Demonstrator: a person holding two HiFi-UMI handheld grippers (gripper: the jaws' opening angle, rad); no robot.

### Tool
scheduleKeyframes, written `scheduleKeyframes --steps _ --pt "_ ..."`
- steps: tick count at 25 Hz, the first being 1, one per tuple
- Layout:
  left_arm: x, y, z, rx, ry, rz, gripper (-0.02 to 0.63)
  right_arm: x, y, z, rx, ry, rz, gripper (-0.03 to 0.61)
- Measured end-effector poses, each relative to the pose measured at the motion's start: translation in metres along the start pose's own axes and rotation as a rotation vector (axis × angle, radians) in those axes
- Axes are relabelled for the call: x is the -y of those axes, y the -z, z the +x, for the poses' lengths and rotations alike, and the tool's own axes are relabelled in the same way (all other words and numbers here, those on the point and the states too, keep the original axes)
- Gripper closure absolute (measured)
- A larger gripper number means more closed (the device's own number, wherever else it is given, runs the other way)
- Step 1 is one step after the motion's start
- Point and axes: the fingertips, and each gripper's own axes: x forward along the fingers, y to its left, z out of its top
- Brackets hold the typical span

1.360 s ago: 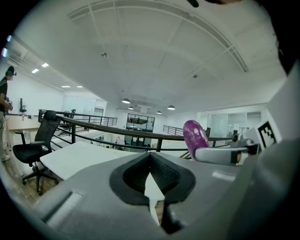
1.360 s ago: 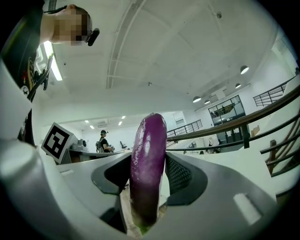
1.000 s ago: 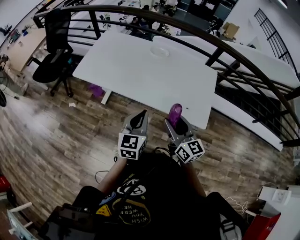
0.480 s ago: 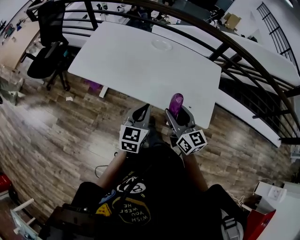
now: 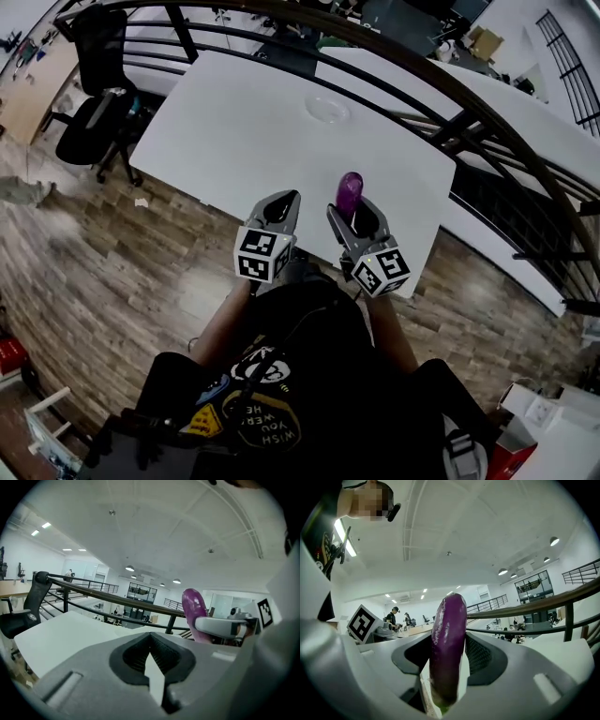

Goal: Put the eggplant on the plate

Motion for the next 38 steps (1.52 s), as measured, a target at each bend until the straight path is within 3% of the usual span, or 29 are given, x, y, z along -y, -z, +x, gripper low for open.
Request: scheduleKeyframes --steps 11,19,32,38 --pt "-0.056 -0.028 0.098 -0.036 -0.034 0.015 0.609 0.086 0.018 0.095 -0.134 -0.047 -0.030 0.361" --pt "-0.092 -0.019 0.136 -0.088 -0.029 -0.024 0.609 0.168 0.071 0.181 -0.346 -0.027 -0.215 0.361" --pt "-0.163 -0.001 0.110 -0.155 -0.175 -0.116 0.609 0.319 0.171 0.329 -0.766 -0.033 -0.452 0.362" --pt "-0.180 0.017 0.093 -0.189 -0.222 -0.155 0.609 0.338 0.216 0.360 -1.024 -0.105 -0.573 0.362"
